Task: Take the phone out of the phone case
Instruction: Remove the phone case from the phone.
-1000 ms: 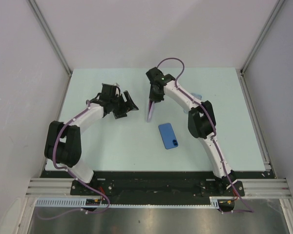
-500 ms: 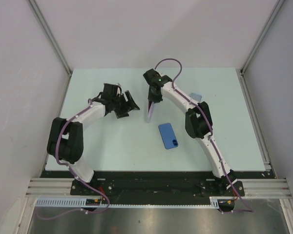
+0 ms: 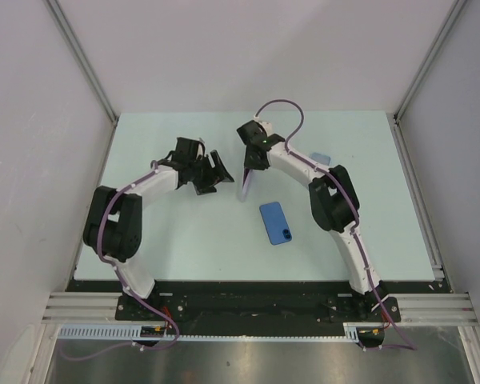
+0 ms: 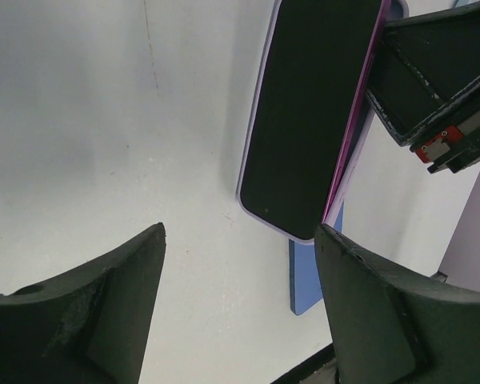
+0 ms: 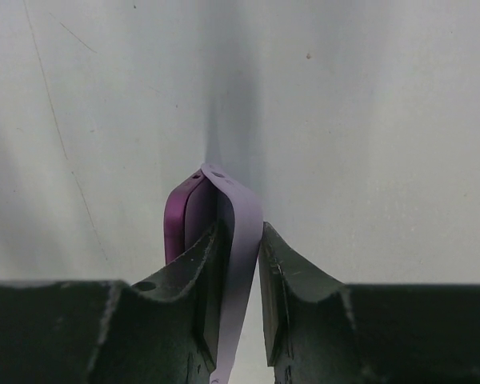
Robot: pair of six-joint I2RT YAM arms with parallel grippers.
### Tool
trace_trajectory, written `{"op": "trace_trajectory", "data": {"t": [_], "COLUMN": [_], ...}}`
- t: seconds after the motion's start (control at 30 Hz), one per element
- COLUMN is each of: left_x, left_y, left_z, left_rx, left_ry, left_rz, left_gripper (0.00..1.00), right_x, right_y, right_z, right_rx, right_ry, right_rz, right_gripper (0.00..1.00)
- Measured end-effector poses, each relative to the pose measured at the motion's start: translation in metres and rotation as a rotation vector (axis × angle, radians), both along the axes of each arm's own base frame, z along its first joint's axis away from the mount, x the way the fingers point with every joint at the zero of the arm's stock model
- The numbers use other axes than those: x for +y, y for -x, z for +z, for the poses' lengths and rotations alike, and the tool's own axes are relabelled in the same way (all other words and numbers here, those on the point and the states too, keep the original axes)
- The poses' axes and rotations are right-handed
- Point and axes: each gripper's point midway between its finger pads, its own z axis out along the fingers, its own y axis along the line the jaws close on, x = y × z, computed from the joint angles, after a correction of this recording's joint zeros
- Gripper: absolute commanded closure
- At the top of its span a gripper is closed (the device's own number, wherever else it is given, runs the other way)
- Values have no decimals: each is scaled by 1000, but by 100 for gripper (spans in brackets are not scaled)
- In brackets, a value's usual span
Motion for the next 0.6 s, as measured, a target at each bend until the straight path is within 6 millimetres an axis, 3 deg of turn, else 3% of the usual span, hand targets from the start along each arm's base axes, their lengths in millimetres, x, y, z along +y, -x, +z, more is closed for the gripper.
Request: {"op": "trace_trajectory", "data": {"t": [0.27,0.37,0.6], "left_x": [-9,-12,-19], "left_y": [-8,-15,-31], "left_z": [-8,-5,0], "left_rx": [18,13,6], "left_ry": [22,34,53], "left_rz": [4,14,23], "left_gripper": [22,22,25], "right_x": [19,30,37], "right_y": [-1,-1,1], "right_z": [1,2,1], "right_rx": [-68,-76,-65], "right_ry": [-32,-56,-91], "right_rz": [22,41,59], "right_gripper": [78,99,100]}}
